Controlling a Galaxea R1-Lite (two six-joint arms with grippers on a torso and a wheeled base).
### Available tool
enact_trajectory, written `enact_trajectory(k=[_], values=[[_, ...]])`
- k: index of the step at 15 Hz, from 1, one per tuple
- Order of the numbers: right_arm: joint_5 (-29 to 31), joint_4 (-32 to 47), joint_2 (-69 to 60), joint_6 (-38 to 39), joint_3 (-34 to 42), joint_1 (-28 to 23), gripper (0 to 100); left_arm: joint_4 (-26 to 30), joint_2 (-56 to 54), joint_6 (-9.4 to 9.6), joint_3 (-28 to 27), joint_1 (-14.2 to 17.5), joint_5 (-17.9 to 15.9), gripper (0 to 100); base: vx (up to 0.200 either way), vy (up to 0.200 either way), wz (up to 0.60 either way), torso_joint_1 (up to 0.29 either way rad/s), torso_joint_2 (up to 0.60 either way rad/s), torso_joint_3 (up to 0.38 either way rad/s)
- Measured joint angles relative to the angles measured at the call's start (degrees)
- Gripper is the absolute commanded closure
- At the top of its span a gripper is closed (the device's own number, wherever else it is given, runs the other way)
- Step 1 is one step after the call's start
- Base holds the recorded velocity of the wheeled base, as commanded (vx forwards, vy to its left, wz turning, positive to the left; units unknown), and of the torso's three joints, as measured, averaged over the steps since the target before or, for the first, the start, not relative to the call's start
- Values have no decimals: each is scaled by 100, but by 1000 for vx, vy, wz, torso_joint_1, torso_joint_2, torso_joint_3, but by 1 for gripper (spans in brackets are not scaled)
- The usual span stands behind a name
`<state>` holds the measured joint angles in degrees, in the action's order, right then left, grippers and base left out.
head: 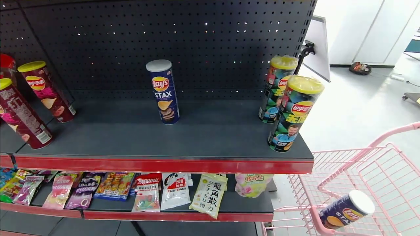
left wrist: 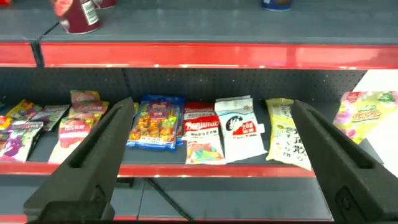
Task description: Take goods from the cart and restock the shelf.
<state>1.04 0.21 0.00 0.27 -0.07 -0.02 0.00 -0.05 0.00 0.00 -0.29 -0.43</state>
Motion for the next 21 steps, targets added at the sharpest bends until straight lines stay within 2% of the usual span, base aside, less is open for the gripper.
enact_trajectory(k=[9, 15, 21], values=[[2, 0, 0, 0, -2, 2, 0, -2, -2, 0, 0, 2, -4, 0, 0, 0, -600, 3, 2, 2], [0, -5, 0, -9, -2, 2, 0, 0, 0, 0, 0, 0, 0, 0, 0, 0, 0, 0, 0, 0], [2, -5, 0, -6, 0, 2, 0, 0, 0, 0, 0, 5, -1, 0, 0, 0, 0, -125, 325, 188]])
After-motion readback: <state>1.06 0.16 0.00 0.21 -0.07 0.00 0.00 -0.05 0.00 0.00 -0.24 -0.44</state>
